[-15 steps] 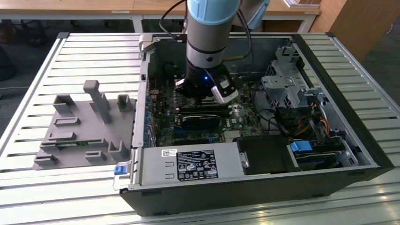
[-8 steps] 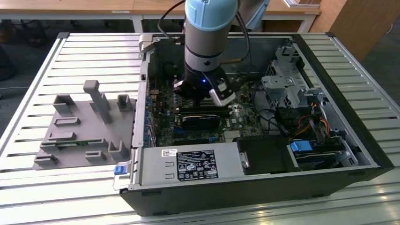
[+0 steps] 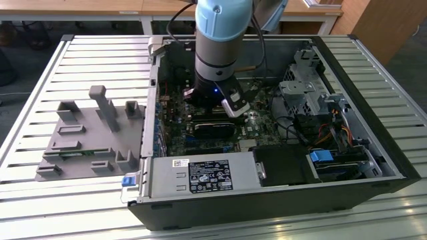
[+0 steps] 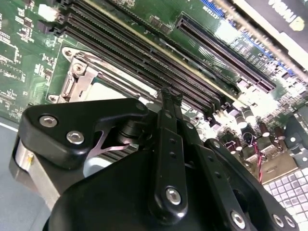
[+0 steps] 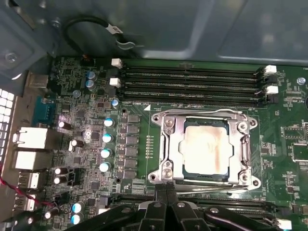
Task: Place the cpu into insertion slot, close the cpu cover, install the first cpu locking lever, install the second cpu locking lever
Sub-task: 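Install the second cpu locking lever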
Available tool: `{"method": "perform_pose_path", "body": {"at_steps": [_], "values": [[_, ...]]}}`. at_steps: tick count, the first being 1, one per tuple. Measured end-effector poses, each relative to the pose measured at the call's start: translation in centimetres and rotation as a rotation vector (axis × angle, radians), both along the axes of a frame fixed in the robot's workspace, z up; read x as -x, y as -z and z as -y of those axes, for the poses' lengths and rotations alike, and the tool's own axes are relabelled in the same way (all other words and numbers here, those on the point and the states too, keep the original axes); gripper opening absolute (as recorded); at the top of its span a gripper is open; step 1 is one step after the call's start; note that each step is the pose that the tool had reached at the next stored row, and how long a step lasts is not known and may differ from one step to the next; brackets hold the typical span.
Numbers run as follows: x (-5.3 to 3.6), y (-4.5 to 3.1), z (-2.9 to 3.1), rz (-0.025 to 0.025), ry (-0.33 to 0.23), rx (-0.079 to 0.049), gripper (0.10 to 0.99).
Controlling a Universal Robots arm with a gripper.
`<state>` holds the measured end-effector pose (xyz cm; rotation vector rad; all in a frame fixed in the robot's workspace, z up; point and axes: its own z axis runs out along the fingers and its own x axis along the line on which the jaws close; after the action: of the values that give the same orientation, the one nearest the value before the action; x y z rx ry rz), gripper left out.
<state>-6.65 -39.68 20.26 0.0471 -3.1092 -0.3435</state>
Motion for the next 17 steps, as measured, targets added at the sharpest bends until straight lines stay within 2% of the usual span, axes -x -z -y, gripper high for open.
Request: {"method": "perform_pose_path", "body": {"at_steps": [5, 11, 17], "values": [[0.19, 0.29, 0.18, 0.0000, 0.000, -0.014, 0.118], [0.27, 0.69, 0.18, 0.0001, 0.000, -0.044, 0.118], [0.48, 1.02, 0.09, 0.0000, 0.000, -0.059, 0.118]]}}
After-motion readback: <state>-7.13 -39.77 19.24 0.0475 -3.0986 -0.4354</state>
